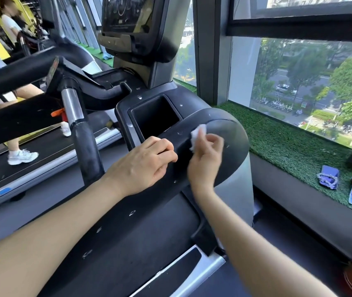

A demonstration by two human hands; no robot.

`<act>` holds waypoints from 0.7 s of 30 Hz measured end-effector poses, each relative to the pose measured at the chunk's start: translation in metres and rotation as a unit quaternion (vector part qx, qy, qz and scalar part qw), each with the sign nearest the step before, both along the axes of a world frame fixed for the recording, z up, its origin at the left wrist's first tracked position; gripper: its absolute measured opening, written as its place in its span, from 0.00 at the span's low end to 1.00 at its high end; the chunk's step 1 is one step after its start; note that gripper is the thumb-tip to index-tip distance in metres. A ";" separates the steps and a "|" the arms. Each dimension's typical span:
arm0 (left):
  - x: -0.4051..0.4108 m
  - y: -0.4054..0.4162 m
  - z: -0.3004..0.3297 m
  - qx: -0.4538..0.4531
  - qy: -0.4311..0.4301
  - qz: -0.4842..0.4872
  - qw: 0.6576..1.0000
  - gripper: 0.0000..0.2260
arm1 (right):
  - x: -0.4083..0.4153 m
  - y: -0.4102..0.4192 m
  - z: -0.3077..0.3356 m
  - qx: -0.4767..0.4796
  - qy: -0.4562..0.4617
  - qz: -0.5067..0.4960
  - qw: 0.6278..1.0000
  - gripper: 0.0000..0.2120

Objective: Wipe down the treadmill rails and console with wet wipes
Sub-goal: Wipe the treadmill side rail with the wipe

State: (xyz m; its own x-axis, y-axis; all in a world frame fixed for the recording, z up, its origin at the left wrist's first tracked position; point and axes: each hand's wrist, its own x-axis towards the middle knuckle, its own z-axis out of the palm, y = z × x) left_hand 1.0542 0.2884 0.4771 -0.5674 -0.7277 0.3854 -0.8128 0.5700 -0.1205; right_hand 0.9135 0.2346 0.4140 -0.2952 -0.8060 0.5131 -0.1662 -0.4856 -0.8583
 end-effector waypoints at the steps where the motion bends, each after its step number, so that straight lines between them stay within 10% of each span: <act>1: 0.000 0.000 0.000 -0.001 -0.001 0.001 1.000 0.09 | 0.005 0.010 -0.003 -0.020 0.023 0.016 0.999 0.20; 8: -0.001 0.002 0.001 -0.003 0.002 0.005 1.000 0.08 | -0.057 -0.073 -0.013 0.206 -0.241 -0.083 0.945 0.16; 16: -0.001 0.001 0.001 -0.004 0.000 0.001 1.000 0.08 | -0.004 0.005 -0.028 0.043 -0.011 -0.010 0.999 0.23; 21: -0.001 0.001 0.000 -0.006 0.002 0.000 1.000 0.09 | -0.049 -0.050 -0.023 0.196 -0.220 -0.072 0.953 0.07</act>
State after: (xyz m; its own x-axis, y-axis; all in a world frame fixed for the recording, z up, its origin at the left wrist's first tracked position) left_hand 1.0529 0.2893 0.4774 -0.5664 -0.7226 0.3963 -0.8130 0.5687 -0.1251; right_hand 0.8640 0.1845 0.3907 -0.5352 -0.8446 -0.0177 0.2109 -0.1133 -0.9709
